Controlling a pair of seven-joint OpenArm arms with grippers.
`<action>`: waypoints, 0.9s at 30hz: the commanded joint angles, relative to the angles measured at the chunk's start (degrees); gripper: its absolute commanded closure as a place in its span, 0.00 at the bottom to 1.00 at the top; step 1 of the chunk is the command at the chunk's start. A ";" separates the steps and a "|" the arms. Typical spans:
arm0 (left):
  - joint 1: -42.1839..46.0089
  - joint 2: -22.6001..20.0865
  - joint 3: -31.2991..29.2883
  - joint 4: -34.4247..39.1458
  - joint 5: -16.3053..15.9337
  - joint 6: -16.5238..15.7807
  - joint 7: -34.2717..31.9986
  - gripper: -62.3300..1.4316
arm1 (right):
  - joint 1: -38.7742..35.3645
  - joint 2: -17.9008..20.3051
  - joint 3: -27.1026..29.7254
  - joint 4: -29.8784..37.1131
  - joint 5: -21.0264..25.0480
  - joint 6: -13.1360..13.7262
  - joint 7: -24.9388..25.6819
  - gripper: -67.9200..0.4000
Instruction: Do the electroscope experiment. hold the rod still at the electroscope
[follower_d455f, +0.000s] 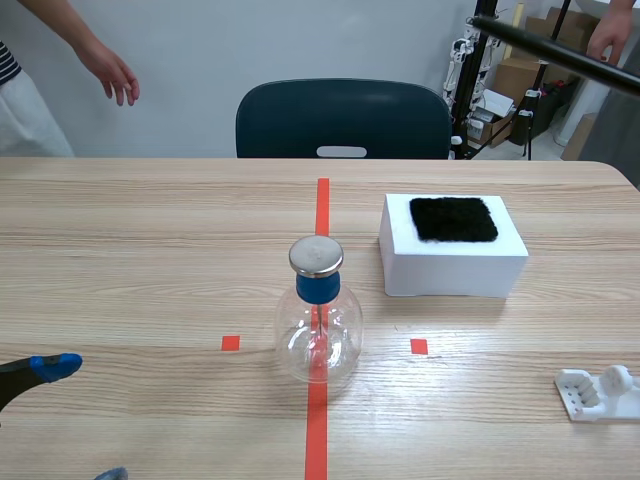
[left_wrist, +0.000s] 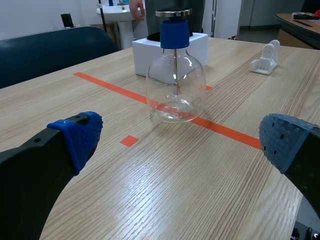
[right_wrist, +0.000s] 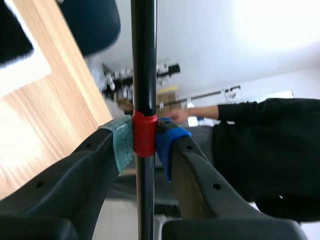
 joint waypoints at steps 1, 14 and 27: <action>0.26 -0.17 -0.63 0.87 -0.76 -0.15 -2.64 0.00 | 0.37 0.87 0.28 0.59 0.15 -0.68 0.07 0.99; 0.28 -0.17 -0.63 0.87 -0.79 -0.15 -2.64 0.00 | 3.91 5.40 -4.26 0.59 -7.34 -0.68 -2.08 0.99; 0.26 -0.17 -0.63 0.87 -0.76 -0.15 -2.64 0.00 | 13.79 13.33 -23.56 0.59 -18.88 -0.92 -10.88 0.99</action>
